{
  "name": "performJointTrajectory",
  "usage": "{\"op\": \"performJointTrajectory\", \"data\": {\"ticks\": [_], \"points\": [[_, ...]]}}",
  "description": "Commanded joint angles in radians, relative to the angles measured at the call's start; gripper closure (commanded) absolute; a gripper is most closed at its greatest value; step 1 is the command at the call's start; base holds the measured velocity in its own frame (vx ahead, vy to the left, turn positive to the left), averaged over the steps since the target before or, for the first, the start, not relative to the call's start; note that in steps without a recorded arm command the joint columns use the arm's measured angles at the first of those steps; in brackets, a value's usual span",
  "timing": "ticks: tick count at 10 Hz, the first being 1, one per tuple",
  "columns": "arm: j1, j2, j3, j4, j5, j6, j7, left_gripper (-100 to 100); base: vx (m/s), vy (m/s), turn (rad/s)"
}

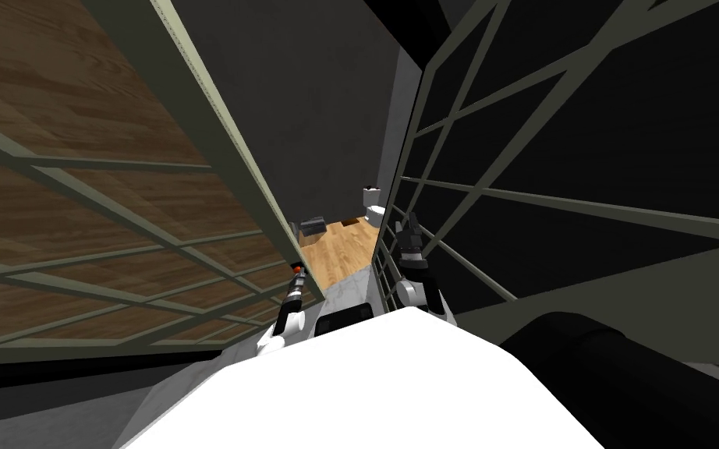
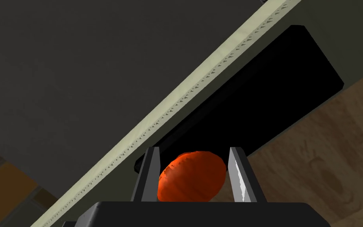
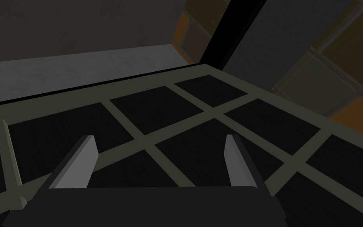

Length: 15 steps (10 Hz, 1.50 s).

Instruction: Pull the door open

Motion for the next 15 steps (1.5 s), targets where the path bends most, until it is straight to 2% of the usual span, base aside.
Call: {"op": "performJointTrajectory", "data": {"ticks": [1, 4, 6, 7, 8, 9, 10, 11, 12, 13, 14, 15], "points": [[0.005, 0.011, 0.013, -0.02, 0.01, -0.002, 0.033, 100, -0.034, 0.011, -0.019], [0.006, 0.015, 0.009, -0.019, 0.025, -0.004, 0.11, 100, -0.028, 0.01, -0.04], [0.006, 0.015, 0.009, -0.019, 0.025, -0.004, 0.116, 100, -0.022, -0.001, -0.002], [0.006, 0.018, 0.007, -0.019, 0.033, -0.005, 0.157, 100, -0.015, 0.014, -0.049], [0.006, 0.018, 0.007, -0.019, 0.033, -0.005, 0.157, 100, -0.018, 0.014, -0.046], [0.006, 0.02, 0.005, -0.018, 0.04, -0.006, 0.195, 100, -0.033, 0.016, -0.045], [0.006, 0.02, 0.005, -0.018, 0.04, -0.006, 0.199, 100, -0.027, 0.005, -0.039], [0.006, 0.022, 0.003, -0.018, 0.047, -0.007, 0.238, 100, -0.022, 0.004, -0.04], [0.006, 0.022, 0.003, -0.018, 0.047, -0.007, 0.24, 100, -0.02, 0.005, -0.024], [0.006, 0.024, 0.001, -0.018, 0.055, -0.009, 0.277, 100, -0.03, 0.005, -0.046], [0.006, 0.024, 0.001, -0.018, 0.055, -0.009, 0.281, 100, -0.023, 0.004, -0.029], [0.006, 0.026, -0.001, -0.017, 0.063, -0.01, 0.318, 100, -0.003, 0.004, -0.055]]}}
